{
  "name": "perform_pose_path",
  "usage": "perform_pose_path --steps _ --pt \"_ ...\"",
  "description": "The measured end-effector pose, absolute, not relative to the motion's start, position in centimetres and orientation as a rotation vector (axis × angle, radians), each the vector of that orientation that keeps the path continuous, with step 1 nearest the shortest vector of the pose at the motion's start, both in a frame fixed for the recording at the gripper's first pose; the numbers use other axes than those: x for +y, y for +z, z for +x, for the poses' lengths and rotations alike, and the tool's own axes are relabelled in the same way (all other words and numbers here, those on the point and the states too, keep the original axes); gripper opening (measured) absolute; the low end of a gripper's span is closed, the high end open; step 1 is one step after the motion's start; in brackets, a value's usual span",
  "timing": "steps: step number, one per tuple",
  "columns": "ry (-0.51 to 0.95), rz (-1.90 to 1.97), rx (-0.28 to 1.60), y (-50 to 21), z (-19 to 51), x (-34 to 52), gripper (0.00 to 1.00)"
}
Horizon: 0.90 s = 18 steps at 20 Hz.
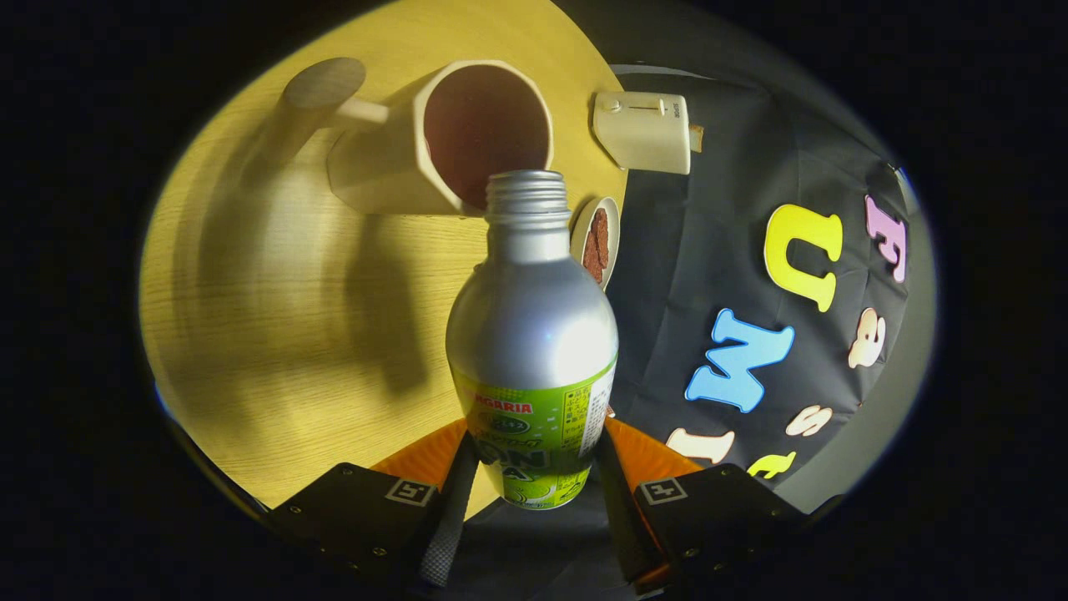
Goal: Take the bottle from table, then pour the juice into the cup, finally place the bottle on the coaster
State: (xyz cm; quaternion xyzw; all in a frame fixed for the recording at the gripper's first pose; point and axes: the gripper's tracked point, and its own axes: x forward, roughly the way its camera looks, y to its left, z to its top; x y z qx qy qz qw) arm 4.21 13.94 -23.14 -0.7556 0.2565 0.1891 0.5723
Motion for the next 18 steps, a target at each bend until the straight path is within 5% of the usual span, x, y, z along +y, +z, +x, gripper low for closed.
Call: perform_pose_path --steps 18 --pt "0.454 -1.900 0.601 -21.4 4.7 13.9 0.73"
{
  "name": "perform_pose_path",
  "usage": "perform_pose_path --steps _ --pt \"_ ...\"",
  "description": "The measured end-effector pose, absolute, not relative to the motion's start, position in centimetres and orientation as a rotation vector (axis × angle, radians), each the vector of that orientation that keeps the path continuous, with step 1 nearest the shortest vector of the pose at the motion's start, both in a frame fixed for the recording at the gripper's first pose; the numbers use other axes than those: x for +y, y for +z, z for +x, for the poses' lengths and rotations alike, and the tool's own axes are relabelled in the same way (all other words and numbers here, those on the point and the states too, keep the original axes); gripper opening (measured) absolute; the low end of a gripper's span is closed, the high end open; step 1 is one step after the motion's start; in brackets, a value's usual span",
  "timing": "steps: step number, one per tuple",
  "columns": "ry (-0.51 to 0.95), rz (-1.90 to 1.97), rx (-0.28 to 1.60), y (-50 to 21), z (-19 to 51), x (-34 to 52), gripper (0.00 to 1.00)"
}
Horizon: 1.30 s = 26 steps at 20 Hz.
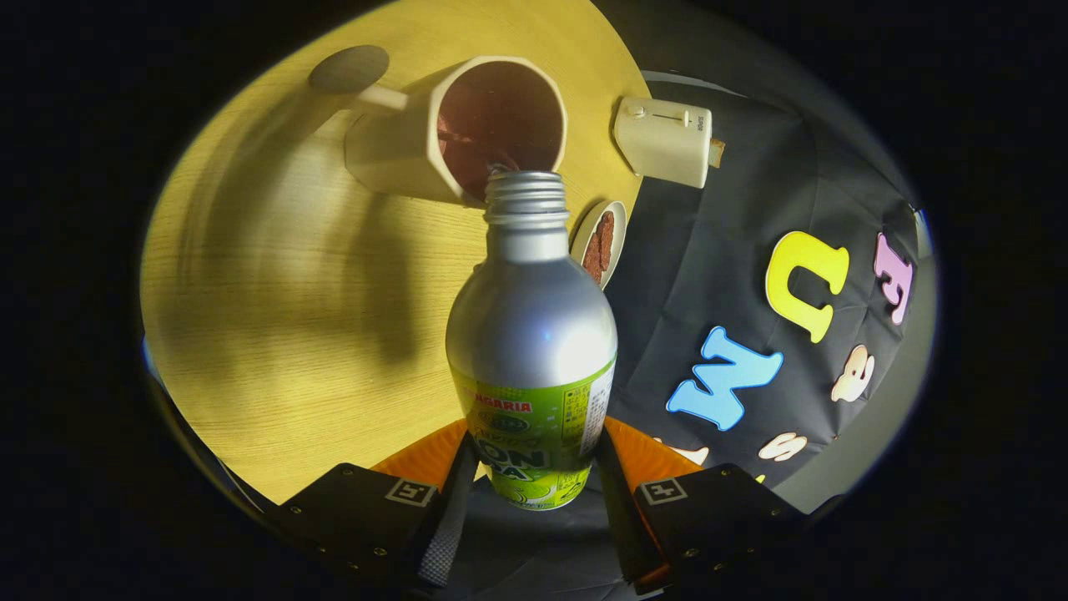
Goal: Take the bottle from table, then pour the juice into the cup, finally place the bottle on the coaster
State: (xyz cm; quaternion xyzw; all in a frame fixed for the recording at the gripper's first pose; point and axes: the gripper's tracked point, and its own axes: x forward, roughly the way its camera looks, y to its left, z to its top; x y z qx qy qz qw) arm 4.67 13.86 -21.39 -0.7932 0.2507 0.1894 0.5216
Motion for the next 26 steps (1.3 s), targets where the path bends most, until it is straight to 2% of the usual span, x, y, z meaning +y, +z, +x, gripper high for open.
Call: perform_pose_path --steps 26 --pt "0.505 -2.086 0.580 -19.6 5.9 15.6 0.74"
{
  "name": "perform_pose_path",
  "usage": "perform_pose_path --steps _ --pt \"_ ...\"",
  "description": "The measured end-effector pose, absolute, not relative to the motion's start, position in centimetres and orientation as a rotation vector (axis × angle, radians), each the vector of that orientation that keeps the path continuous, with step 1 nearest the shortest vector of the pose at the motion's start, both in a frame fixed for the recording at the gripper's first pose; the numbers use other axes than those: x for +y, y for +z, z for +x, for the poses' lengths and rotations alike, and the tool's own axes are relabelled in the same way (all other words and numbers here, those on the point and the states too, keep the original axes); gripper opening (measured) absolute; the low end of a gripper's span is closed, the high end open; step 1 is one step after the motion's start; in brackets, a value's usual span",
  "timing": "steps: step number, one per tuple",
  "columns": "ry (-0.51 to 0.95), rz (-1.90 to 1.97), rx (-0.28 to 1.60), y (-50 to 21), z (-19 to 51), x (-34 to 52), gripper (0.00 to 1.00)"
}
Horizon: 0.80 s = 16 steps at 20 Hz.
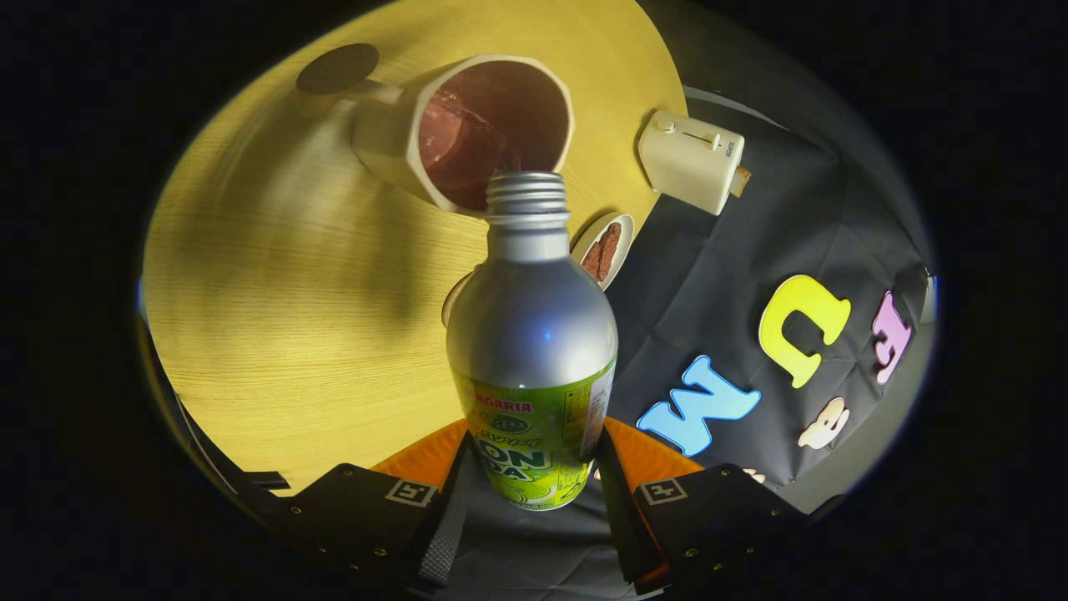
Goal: Take the bottle from table, then pour the juice into the cup, finally place the bottle on the coaster
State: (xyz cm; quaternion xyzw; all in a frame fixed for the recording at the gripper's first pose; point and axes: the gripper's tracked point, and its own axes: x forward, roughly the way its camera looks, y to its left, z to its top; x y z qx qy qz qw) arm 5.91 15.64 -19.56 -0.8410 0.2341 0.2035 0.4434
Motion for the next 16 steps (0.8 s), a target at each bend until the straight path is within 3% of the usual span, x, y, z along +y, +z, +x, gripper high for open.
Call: perform_pose_path --steps 16 --pt "0.508 -2.171 0.652 -18.6 6.0 15.5 0.73"
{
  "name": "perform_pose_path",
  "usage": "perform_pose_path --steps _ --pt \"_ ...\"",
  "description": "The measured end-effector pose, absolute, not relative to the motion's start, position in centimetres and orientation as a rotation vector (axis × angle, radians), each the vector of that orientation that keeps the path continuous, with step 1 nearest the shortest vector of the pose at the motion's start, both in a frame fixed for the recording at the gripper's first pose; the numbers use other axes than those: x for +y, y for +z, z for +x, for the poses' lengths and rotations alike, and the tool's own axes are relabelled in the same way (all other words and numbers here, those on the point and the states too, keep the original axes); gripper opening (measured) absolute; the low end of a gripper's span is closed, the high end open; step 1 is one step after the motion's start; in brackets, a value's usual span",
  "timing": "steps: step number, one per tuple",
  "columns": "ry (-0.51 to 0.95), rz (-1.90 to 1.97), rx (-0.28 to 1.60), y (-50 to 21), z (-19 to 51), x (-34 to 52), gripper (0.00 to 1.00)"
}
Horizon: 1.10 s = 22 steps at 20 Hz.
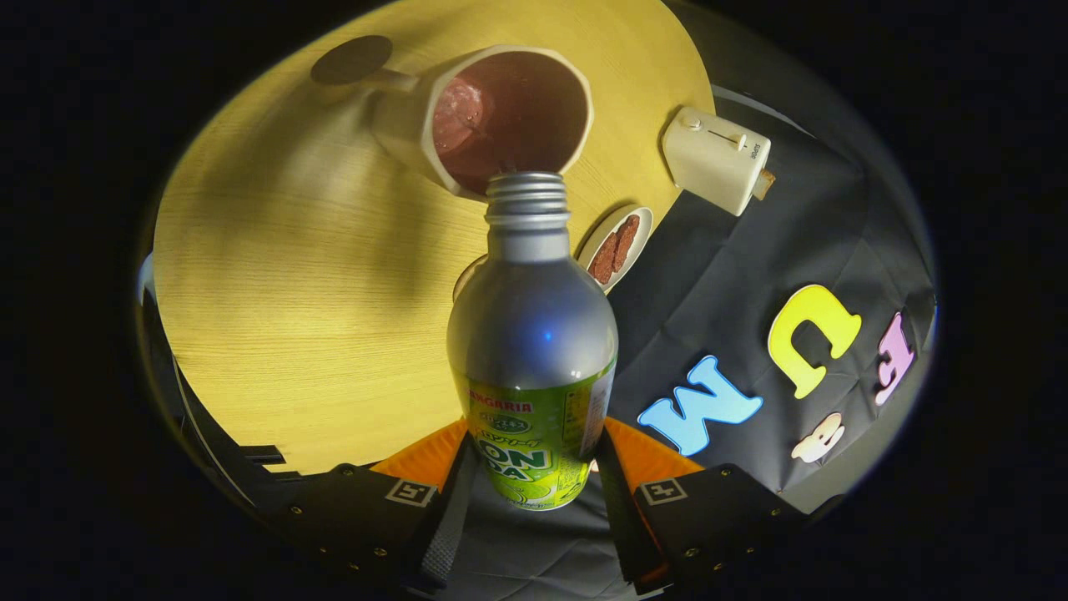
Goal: Take the bottle from table, then pour the juice into the cup, finally place the bottle on the coaster
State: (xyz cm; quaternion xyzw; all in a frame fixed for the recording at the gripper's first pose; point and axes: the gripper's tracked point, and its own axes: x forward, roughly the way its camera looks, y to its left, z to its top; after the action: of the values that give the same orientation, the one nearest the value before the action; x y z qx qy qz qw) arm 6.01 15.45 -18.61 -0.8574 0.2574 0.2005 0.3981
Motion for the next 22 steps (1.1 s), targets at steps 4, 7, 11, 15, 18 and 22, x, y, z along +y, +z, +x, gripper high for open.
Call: perform_pose_path --steps 4,7,11,15,18,22 --pt "0.509 -2.175 0.682 -18.7 6.1 15.2 0.73" --pt "0.515 -2.193 0.684 -18.7 6.4 15.6 0.73" --pt "0.523 -2.211 0.680 -18.8 6.4 16.4 0.73" --pt "0.536 -2.226 0.692 -18.7 6.3 16.8 0.73" --pt "0.537 -2.235 0.703 -18.8 6.3 16.8 0.73" --pt "0.538 -2.227 0.712 -18.9 6.2 16.6 0.73"
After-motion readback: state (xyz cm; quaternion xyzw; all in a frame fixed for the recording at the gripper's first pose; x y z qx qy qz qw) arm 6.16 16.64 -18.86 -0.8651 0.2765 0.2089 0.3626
